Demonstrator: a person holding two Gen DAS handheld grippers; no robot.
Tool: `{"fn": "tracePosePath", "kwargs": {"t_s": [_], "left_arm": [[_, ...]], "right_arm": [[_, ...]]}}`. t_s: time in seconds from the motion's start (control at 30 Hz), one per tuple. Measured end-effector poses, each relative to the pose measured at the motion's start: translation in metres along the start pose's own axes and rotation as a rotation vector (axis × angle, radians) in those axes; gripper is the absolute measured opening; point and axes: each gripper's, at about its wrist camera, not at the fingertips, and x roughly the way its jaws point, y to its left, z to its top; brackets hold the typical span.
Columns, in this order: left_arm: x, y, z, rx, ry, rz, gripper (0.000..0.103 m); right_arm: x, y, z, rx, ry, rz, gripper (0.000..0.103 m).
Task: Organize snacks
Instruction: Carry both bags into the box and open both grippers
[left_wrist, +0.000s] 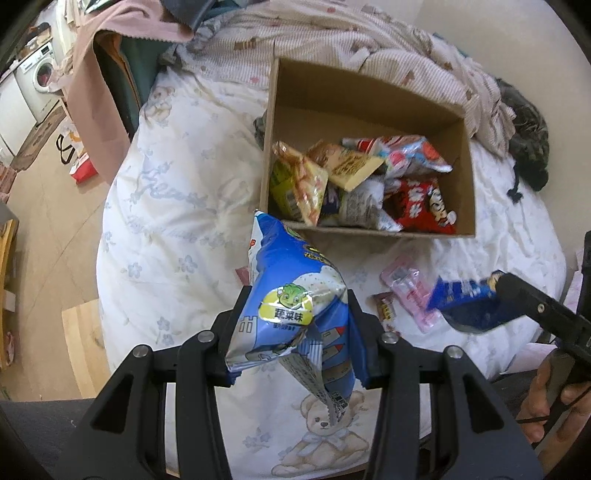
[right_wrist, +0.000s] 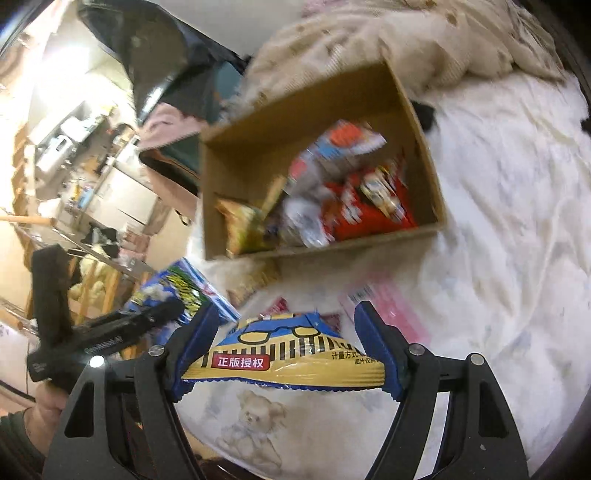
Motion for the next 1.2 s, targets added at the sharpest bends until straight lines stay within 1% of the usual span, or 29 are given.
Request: {"fn": "tracePosePath", "kwargs": {"t_s": [0.13,0.23,0.4,0.5,0.67,0.77,0.9,0.97,1.03,1.1,1.13,1.2], "left_arm": [[-0.019,-0.003,0.006,0.026,-0.059,-0.002,0.041],[-0.03,-0.006,0.02,0.045,-0.09,0.008,0.041],[-0.026,-0.005,0.052,0.041,-0.076,0.014,0.041],[-0.02,-0.008,0.072,0.043,-0.072,0.015,0.041],[-0.008,-0.018,0.101,0.069,-0.09,0.033,0.041],[0.007,-0.023,0.117,0.078,-0.085,0.046,0.041],[0.027,-0.031,0.138,0.102,-0.098,0.075,0.041],[0.036,-0.035,0.147,0.106,-0.105,0.084,0.041],[0.042,-0.037,0.154,0.105,-0.112,0.081,0.041],[0.048,-0.039,0.157,0.106,-0.126,0.075,0.041],[0.049,-0.04,0.157,0.11,-0.133,0.076,0.041],[0.053,-0.042,0.156,0.126,-0.147,0.085,0.042]], "right_arm": [[-0.005,0.011,0.013,-0.025,-0.046,-0.004,0.078],[-0.009,0.016,0.026,-0.039,-0.076,-0.028,0.078],[-0.015,0.015,0.051,-0.022,-0.136,-0.054,0.078],[-0.013,0.013,0.067,-0.02,-0.151,-0.071,0.078],[-0.001,0.013,0.103,-0.023,-0.173,-0.083,0.078],[0.014,0.016,0.126,-0.041,-0.178,-0.107,0.078],[0.037,0.018,0.153,-0.061,-0.194,-0.126,0.078],[0.05,0.012,0.162,-0.049,-0.192,-0.09,0.08],[0.062,0.004,0.164,-0.027,-0.169,-0.066,0.08],[0.073,-0.003,0.163,-0.012,-0.141,-0.07,0.086],[0.077,-0.006,0.162,-0.007,-0.128,-0.073,0.091],[0.079,-0.01,0.16,-0.017,-0.12,-0.087,0.094]]}}
